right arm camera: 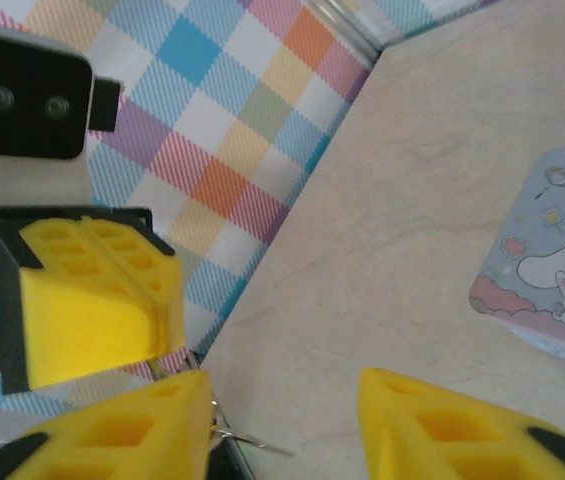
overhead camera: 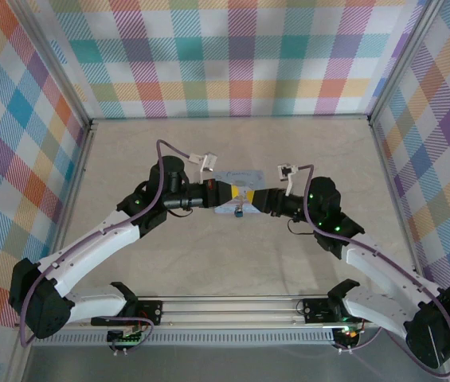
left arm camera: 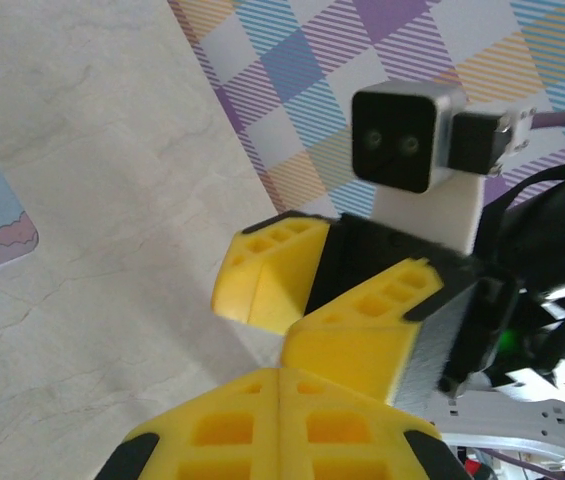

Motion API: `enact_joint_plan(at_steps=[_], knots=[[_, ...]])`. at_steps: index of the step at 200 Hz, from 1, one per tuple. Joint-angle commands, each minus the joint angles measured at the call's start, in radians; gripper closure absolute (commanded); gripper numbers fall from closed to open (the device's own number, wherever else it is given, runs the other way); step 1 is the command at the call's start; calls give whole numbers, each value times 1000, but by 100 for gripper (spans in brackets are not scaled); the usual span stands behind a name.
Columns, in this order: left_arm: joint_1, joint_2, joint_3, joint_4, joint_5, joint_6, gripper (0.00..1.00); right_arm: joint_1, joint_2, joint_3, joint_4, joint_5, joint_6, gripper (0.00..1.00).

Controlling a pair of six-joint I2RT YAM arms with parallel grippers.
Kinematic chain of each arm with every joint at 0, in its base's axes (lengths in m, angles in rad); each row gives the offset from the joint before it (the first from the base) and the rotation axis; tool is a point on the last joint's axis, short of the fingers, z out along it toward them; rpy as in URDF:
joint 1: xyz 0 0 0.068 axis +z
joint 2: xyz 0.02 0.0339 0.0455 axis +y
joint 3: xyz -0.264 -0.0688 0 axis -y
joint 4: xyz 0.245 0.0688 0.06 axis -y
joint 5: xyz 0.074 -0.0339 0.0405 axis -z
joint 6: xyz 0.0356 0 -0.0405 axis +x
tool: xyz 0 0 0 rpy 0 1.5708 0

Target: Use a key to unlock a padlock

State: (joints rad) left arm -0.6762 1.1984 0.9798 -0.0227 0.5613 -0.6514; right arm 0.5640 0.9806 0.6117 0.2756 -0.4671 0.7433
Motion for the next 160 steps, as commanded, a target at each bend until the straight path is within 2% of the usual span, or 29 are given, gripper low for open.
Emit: enact_joint_plan(at_steps=[1,25,37,76,104,160], knots=[[10,-35,-24,75,26,-25,100,-1,29,-30,221,-103,79,64],[10,-36,-39,106,31,-42,100,-2,65,-46,347,-142,134,65],[10,-34,-42,111,31,-44,100,-1,72,-50,382,-135,148,61],[9,-34,-49,117,28,-46,100,-1,73,-49,408,-151,157,59],[9,-31,-47,118,29,-46,100,-1,55,-55,399,-126,158,49],[10,-24,-44,115,32,-46,100,-1,3,-63,372,-58,150,54]])
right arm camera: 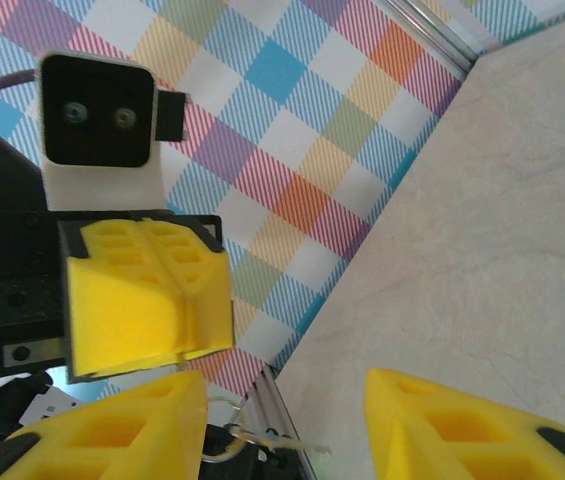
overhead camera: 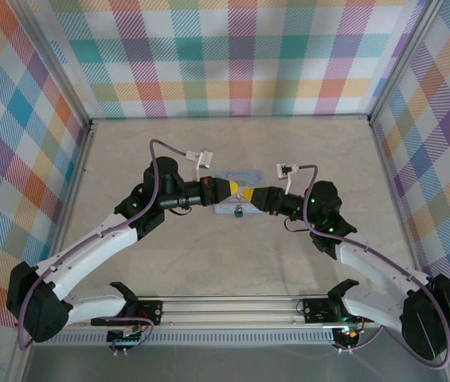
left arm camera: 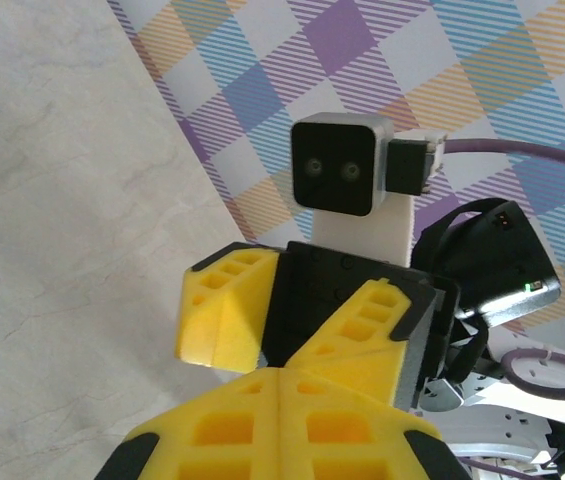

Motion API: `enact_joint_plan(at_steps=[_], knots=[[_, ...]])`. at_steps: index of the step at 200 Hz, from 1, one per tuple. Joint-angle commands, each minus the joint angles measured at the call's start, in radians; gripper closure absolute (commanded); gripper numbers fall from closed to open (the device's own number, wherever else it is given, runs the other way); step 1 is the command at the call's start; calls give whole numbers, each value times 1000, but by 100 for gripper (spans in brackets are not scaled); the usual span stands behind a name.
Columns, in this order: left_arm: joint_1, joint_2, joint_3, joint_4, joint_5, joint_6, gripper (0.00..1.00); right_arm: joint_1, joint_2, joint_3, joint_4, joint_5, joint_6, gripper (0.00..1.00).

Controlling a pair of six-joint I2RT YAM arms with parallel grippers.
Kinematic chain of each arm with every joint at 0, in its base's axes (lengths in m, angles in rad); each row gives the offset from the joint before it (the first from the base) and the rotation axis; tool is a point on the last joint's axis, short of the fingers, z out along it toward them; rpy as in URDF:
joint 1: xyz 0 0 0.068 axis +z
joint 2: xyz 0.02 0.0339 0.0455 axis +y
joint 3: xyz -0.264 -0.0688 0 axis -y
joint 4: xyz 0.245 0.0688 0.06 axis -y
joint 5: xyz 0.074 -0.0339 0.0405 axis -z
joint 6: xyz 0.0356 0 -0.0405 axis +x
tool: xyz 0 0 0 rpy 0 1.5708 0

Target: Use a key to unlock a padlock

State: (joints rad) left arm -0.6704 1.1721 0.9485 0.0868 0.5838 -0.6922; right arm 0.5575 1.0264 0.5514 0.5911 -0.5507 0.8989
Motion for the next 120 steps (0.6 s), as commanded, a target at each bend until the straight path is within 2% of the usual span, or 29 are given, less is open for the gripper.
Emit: enact_joint_plan(at_steps=[1,26,70,99,120], knots=[[4,3,-12,5,10,-5,100,5,-44,-2,55,27,-6,54],[4,1,-13,6,7,-6,100,5,-60,-5,52,33,-7,54],[4,8,-14,33,7,-19,100,18,9,12,120,-53,27,58],[4,9,-18,41,4,-24,100,43,32,30,131,-59,16,68],[4,5,-29,49,-4,-30,100,48,33,31,126,-48,11,70]])
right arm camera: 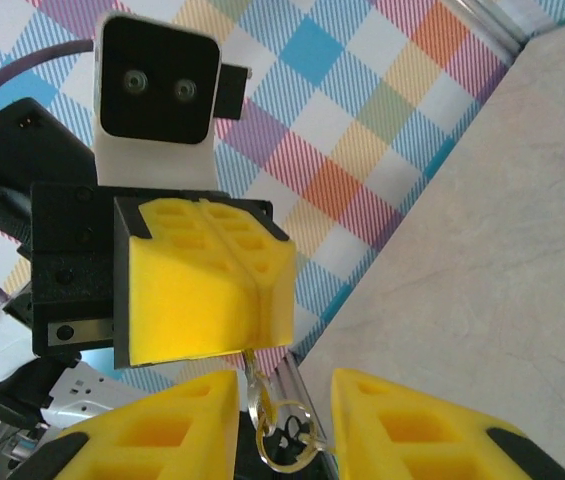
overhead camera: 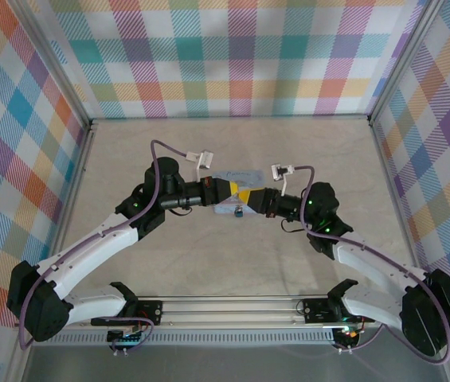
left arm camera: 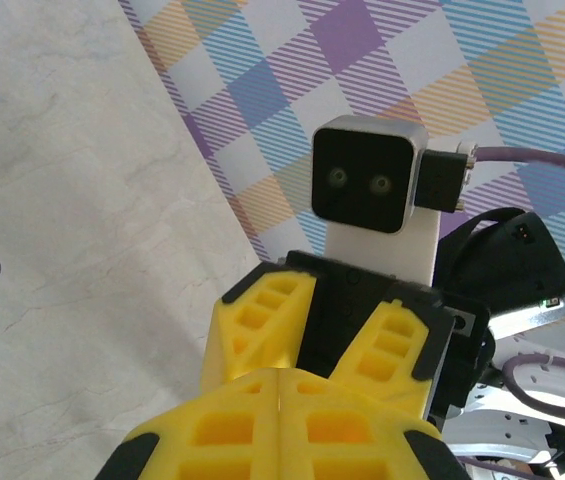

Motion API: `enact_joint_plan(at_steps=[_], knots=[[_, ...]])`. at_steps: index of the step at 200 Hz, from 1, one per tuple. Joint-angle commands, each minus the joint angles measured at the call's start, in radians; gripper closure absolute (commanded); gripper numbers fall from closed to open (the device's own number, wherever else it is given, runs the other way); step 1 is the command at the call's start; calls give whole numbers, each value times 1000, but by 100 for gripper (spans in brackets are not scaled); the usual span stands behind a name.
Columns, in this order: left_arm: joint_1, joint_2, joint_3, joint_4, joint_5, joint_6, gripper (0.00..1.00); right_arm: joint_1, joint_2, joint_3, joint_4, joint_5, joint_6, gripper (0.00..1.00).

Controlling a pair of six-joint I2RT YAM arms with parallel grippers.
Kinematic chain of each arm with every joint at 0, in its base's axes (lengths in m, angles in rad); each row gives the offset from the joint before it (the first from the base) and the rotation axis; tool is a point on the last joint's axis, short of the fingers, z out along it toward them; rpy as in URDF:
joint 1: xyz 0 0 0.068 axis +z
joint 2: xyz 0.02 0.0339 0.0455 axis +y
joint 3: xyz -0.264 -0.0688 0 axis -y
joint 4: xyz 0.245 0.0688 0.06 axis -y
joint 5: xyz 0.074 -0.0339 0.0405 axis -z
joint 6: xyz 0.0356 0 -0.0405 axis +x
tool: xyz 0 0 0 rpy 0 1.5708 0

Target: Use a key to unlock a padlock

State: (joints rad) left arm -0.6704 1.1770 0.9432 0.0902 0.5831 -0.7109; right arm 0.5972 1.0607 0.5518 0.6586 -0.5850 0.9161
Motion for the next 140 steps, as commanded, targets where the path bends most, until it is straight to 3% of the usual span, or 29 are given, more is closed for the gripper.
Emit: enact_joint_plan(at_steps=[1,33,88,140], knots=[[4,1,-23,47,-3,-12,100,9,-2,31,58,-14,-7,70],[3,2,-31,53,-9,-17,100,16,4,30,58,-12,-8,72],[4,-3,-46,79,-20,-33,100,21,13,31,53,-8,-15,87],[5,-34,-63,91,-47,-37,100,21,0,6,58,11,-17,94]])
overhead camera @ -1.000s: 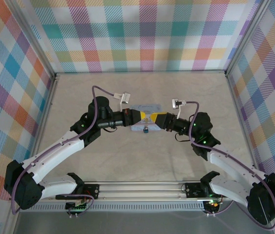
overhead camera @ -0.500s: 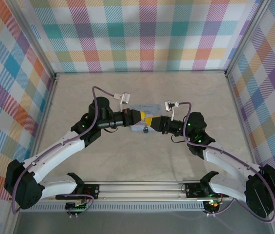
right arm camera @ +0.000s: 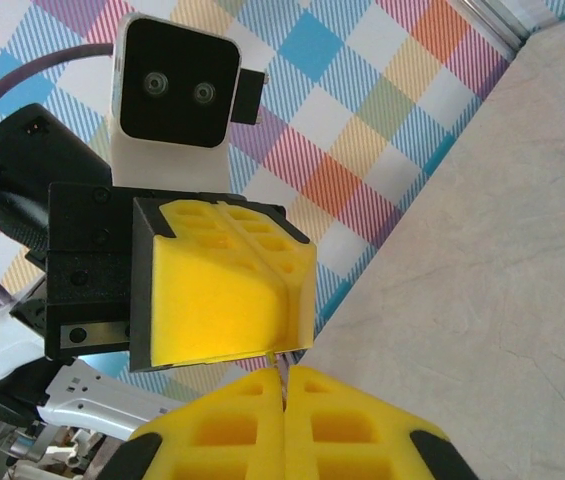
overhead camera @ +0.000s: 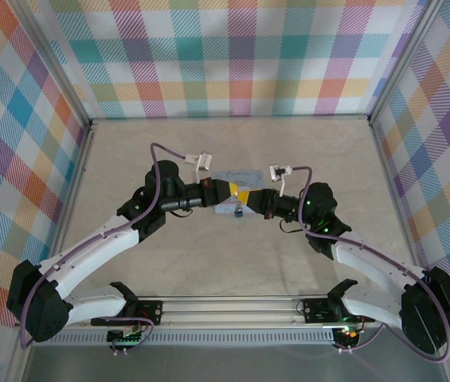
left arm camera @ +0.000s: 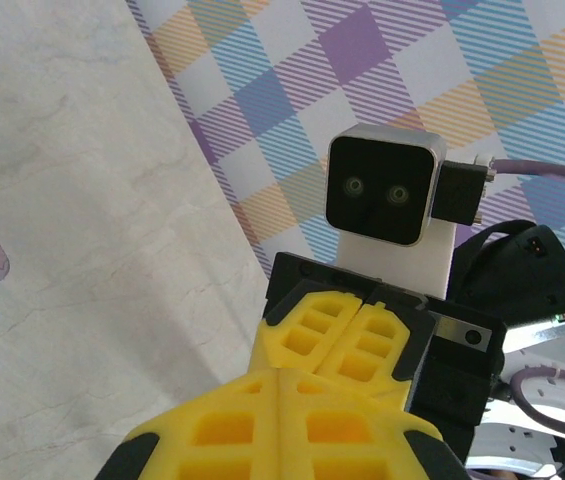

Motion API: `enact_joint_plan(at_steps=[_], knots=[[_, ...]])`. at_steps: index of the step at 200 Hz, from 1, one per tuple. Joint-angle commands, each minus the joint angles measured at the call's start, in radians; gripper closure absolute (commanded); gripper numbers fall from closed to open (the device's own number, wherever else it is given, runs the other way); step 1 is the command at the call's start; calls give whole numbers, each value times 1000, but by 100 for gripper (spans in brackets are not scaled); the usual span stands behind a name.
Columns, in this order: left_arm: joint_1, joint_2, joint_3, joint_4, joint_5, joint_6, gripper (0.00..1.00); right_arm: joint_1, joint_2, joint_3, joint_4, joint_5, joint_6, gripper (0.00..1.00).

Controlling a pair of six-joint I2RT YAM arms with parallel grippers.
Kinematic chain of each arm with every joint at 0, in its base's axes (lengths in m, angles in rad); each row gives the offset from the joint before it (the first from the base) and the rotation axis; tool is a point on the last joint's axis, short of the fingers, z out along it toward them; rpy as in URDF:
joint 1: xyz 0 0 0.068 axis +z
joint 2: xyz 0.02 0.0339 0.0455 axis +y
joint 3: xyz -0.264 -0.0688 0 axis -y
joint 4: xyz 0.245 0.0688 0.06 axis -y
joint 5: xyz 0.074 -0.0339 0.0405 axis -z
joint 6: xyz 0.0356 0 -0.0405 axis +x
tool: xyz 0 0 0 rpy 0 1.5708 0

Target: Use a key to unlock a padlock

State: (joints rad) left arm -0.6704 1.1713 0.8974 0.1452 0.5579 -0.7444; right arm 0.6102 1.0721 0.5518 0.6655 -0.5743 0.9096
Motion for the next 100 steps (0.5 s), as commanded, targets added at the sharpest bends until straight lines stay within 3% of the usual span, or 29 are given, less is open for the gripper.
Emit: enact_joint_plan(at_steps=[1,34,100], knots=[[5,-29,-18,36,-22,-4,100,8,-13,6,50,0,-11,94],[6,-32,-25,40,-28,-5,100,8,-35,3,37,10,-22,100],[6,-46,-42,51,-38,-11,100,6,-61,1,16,28,-40,100]])
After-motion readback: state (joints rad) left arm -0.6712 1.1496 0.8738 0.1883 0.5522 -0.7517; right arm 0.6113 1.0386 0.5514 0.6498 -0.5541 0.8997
